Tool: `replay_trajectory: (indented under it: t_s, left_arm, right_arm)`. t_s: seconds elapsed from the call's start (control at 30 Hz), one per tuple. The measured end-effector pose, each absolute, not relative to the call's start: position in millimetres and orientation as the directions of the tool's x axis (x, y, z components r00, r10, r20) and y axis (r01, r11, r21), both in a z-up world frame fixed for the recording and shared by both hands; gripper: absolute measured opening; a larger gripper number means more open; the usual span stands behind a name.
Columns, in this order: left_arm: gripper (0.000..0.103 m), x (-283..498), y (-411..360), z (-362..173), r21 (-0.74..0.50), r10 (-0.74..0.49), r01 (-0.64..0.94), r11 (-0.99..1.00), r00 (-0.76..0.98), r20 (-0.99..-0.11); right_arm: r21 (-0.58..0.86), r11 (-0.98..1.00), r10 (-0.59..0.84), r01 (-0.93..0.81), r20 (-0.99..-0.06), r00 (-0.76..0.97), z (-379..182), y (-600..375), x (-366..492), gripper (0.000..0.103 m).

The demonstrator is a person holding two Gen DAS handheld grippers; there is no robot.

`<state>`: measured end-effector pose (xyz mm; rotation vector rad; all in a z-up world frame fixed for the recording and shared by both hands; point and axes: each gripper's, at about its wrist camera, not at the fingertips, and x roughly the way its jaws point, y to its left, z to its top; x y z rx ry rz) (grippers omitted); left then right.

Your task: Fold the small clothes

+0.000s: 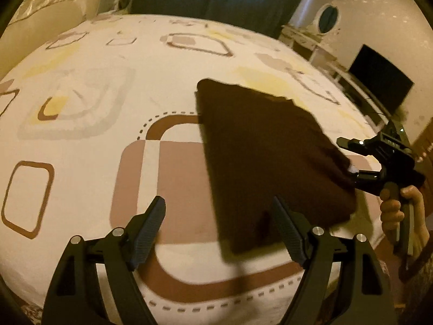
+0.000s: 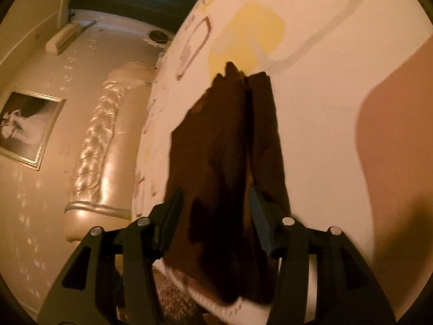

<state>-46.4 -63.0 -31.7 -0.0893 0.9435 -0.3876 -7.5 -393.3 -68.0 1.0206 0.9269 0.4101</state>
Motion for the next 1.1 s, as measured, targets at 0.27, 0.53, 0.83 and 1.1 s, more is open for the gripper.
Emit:
replay_trajectory:
  t_s: [0.27, 0.53, 0.83, 1.1]
  left_arm:
    - [0.083, -34, -66, -50, -0.279, -0.359, 0.231, 0.932, 0.482, -0.799]
    - [0.084, -34, -67, -54, -0.279, -0.356, 0.227, 0.933, 0.471, -0.808]
    - [0.085, -31, -66, -54, -0.282, -0.357, 0.225, 0.933, 0.463, -0.811]
    - [0.085, -31, -51, -34, -0.324, -0.403, 0.242, 0.915, 0.487, -0.775]
  right_arm:
    - [0.817, 0.563, 0.623, 0.125, -0.519, 0.585, -79, -397, 7, 0.008]
    - [0.879, 0.456, 0.664, 0.140, -0.441, 0.604, -102, -405, 9, 0.007]
    - [0.884, 0.445, 0.655, 0.143, -0.430, 0.622, -102, -411, 4, 0.007]
    - [0.886, 0.441, 0.634, 0.142, -0.419, 0.650, -83, -424, 1, 0.017]
